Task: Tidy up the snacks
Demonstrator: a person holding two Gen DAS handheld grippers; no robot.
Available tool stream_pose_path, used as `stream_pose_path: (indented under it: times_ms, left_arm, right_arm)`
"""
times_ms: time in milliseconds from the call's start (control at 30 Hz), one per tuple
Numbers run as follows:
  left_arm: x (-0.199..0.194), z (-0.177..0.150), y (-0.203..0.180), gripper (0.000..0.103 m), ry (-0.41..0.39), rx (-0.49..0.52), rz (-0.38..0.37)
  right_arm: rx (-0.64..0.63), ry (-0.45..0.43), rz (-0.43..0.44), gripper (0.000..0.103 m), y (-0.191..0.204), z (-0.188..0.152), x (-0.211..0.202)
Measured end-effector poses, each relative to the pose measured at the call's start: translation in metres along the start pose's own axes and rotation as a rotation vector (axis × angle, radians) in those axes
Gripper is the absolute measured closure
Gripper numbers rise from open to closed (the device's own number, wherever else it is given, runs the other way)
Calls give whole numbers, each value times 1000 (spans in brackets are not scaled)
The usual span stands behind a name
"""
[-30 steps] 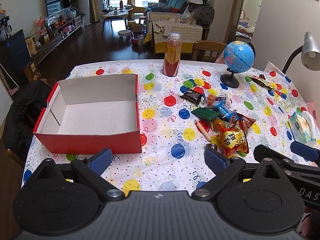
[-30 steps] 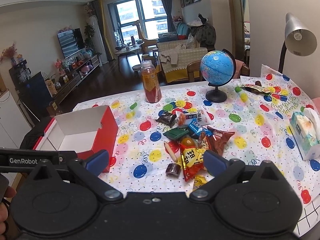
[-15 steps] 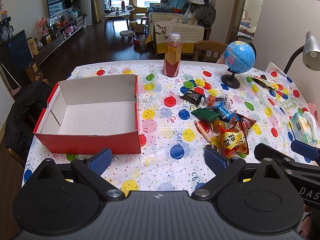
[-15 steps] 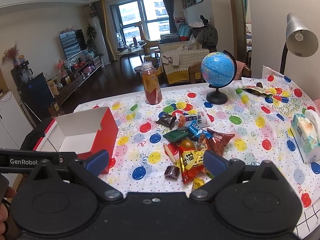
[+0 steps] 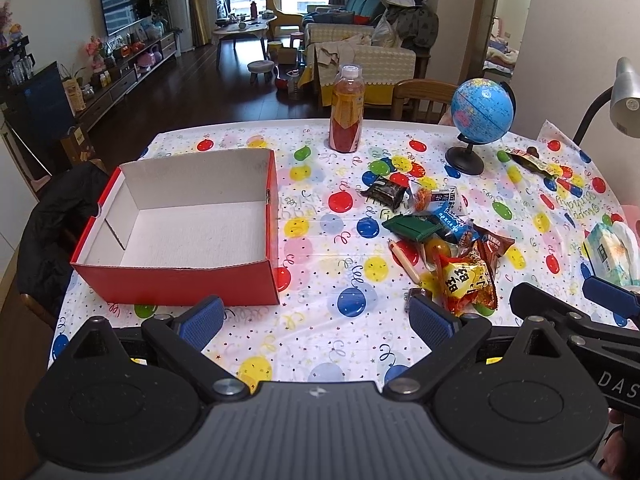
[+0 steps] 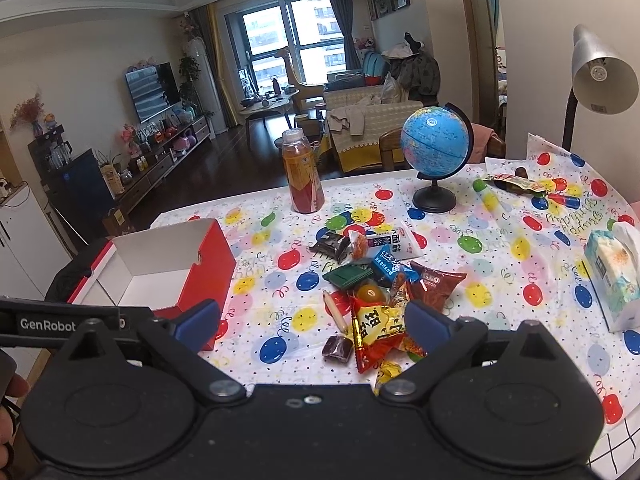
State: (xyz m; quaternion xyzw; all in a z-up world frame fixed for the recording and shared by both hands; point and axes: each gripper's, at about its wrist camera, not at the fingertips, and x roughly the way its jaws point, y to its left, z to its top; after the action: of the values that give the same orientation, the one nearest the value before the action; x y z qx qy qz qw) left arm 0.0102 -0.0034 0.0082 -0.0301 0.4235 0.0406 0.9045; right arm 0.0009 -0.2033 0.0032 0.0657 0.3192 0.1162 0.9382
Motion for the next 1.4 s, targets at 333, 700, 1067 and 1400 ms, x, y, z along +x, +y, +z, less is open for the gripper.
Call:
stream_pose_path:
  times_ms: [333,700,1067,1400]
  left_arm:
    - [-3,-2,-18,3,8,29,63]
    - [29,13,-21,3,48,52,-6]
    - [106,27,-43,3,95,120,-104]
    - [170,18,-58,4,154,183,-151]
  right_arm:
    - [12,-25,60,4,-5,-3,2]
    - [25,-4,-12,4,-11,-1,13]
    - [126,110,-164,9,-56,4,49]
    - [211,216,-227,16,-83,0,102]
